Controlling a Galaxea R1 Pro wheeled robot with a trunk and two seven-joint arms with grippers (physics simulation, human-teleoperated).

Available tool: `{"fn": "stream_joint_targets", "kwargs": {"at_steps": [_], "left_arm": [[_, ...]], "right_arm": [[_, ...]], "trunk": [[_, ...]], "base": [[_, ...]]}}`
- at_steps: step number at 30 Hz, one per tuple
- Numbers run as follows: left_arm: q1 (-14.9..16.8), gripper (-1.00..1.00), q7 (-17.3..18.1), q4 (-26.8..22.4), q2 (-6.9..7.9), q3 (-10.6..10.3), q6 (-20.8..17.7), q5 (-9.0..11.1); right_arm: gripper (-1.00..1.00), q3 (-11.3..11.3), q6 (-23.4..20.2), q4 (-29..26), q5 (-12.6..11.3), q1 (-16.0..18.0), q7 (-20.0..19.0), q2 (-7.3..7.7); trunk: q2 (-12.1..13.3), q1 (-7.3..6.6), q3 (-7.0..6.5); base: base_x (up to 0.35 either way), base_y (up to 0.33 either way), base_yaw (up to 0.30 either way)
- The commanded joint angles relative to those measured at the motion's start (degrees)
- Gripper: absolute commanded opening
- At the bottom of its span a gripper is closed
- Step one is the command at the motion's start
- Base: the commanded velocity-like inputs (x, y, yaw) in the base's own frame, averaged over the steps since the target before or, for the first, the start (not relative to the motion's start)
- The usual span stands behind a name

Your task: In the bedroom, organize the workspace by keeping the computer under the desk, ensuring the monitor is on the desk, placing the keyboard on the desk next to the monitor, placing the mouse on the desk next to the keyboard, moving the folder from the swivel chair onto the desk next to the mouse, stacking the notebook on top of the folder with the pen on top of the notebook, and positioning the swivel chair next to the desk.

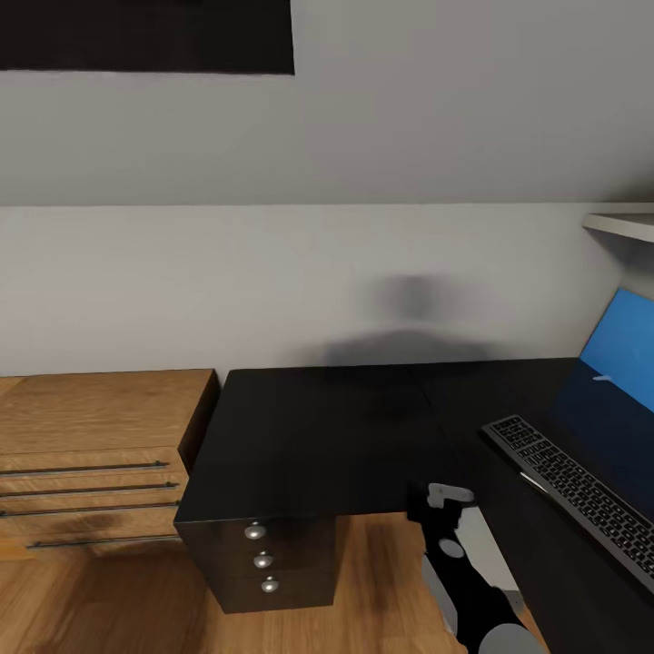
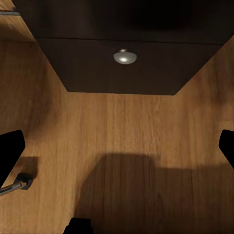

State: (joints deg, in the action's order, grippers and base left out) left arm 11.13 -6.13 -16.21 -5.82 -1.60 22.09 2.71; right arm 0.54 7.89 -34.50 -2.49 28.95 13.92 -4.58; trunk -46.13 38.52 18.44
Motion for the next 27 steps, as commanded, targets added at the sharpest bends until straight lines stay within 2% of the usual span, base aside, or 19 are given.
{"fn": "stream_joint_targets", "kwargs": {"at_steps": [1, 5, 11, 27], "left_arm": [[0.0, 1.0, -0.2, 0.0, 0.0, -0.2, 0.2, 0.3], [0.0, 1.0, -0.2, 0.0, 0.34, -0.1, 0.2, 0.3], [0.0, 1.0, -0.1, 0.0, 0.88, -0.2, 0.2, 0.3], [0.0, 1.0, -0.2, 0.0, 0.98, -0.1, 0.2, 0.3]], "right_arm": [[-1.0, 0.1, -0.3, 0.0, -0.3, 0.1, 0.1, -0.02], [-1.0, 0.4, -1.9, -0.1, -0.3, 0.4, 0.0, -0.81], [-1.0, 0.5, -1.6, -0.1, -0.3, 0.7, 0.1, -2.12], [-1.0, 0.4, 0.2, 0.0, -0.5, 0.8, 0.1, -3.12]], "trunk": [[-0.1, 0.01, 0.07], [-0.1, 0.01, 0.07], [-0.1, 0.01, 0.07], [-0.1, 0.01, 0.07]], "base": [[0.0, 0.0, 0.0], [0.0, 0.0, 0.0], [0.0, 0.0, 0.0], [0.0, 0.0, 0.0]]}}
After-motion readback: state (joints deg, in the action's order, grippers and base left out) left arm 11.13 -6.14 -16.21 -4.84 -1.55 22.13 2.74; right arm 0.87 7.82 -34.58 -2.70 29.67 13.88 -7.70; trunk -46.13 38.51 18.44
